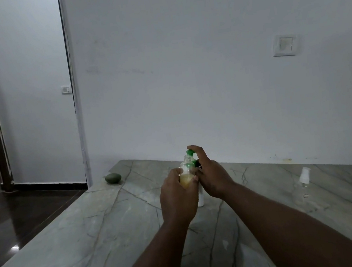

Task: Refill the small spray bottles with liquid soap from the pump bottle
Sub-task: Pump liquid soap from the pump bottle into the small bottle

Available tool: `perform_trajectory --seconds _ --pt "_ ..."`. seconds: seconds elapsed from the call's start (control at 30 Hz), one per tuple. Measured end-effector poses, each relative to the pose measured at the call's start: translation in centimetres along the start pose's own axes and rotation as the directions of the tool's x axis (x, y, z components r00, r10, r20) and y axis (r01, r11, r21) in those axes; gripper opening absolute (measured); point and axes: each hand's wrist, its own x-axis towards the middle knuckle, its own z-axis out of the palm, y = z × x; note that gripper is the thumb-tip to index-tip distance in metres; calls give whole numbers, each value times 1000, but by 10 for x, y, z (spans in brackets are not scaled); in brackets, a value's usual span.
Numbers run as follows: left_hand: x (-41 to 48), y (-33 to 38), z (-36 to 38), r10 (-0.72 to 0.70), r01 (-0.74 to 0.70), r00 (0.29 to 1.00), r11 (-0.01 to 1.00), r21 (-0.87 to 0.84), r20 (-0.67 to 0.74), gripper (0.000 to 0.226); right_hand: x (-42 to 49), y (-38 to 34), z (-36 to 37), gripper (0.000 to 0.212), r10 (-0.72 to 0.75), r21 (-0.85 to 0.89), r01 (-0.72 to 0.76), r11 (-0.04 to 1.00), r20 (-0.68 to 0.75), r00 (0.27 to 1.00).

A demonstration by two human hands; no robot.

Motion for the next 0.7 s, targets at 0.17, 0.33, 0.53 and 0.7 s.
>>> perform_trajectory --seconds 0.17,0.33,0.53,0.7 --pt "0 0 1 3 -3 1000 1000 3 2 30 0 1 1 53 -3 -11 3 1000 -4 1000" --pt "-1 -1 2 2 -2 1000 1000 4 11 26 3 2 2 47 11 -13 -11 1000 -18 1000" --pt "0 -2 3 -3 3 1000 1000 -3 -1 31 0 5 4 60 4 6 -4 1000 -17 1000" --pt "1 -2 3 -4 4 1000 1000 -5 -12 35 0 6 3 61 -11 -15 10 1000 -17 1000"
